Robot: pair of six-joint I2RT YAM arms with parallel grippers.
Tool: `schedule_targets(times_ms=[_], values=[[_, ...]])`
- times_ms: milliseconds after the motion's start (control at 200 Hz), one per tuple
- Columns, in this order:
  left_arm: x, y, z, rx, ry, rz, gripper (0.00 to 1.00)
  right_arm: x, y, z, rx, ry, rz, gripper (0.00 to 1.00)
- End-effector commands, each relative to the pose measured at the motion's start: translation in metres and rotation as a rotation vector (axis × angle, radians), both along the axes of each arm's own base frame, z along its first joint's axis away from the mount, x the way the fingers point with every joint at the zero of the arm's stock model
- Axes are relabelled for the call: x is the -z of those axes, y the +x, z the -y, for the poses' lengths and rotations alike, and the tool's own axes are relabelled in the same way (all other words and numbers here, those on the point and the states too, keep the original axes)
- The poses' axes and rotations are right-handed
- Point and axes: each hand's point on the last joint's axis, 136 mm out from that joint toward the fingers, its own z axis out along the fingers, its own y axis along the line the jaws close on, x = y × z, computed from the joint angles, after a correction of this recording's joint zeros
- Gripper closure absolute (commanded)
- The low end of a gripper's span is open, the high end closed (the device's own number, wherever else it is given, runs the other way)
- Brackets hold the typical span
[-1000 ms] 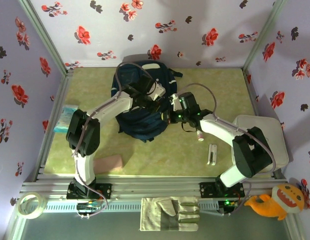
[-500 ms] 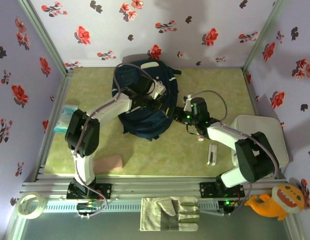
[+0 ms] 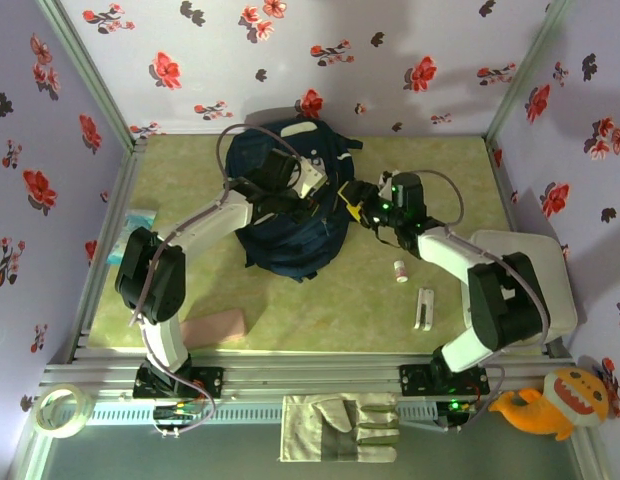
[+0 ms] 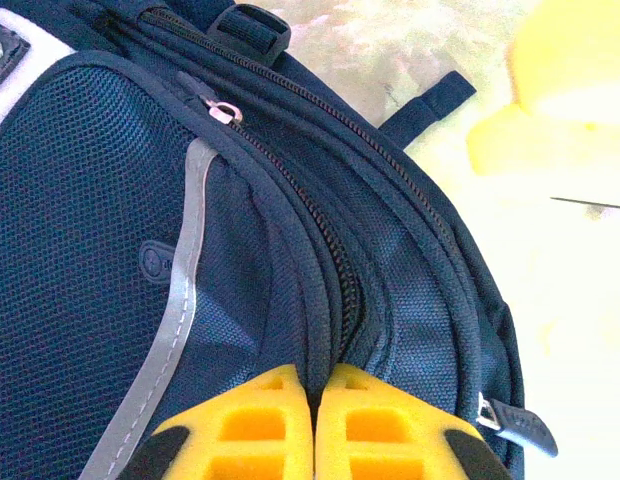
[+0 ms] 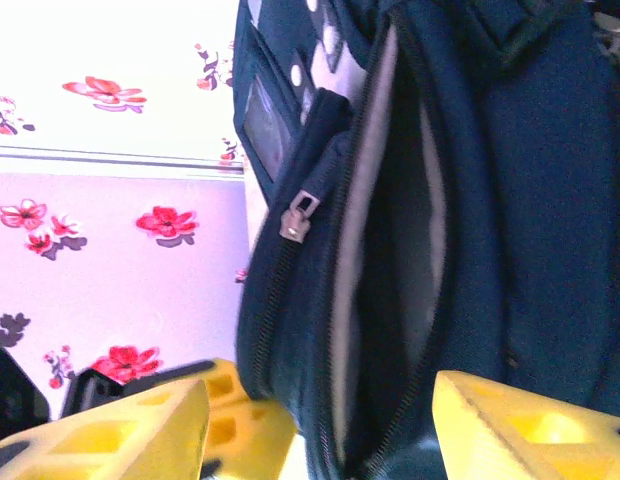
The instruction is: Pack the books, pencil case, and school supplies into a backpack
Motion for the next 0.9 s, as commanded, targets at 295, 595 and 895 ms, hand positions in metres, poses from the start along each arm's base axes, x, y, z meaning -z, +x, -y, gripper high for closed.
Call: schedule_targets(times_ms=[295,595,895], values=[[-0.040,-0.005,0.010,0.069,-0.077,0.082,0.94,0.003,0.016,-0.045,-0.112,0.051,-0.092,0.39],[-0.030,-0.020,-0.007,0.028,-0.059,0.007,0.72,0.023,0.018,-0.069,-0.179,0.033,-0.147,0.47],[-0.024,-0.031,-0.033,-0.231,-0.170,-0.188,0.56,0.038,0.020,-0.085,-0.204,0.024,-0.163,0.74]])
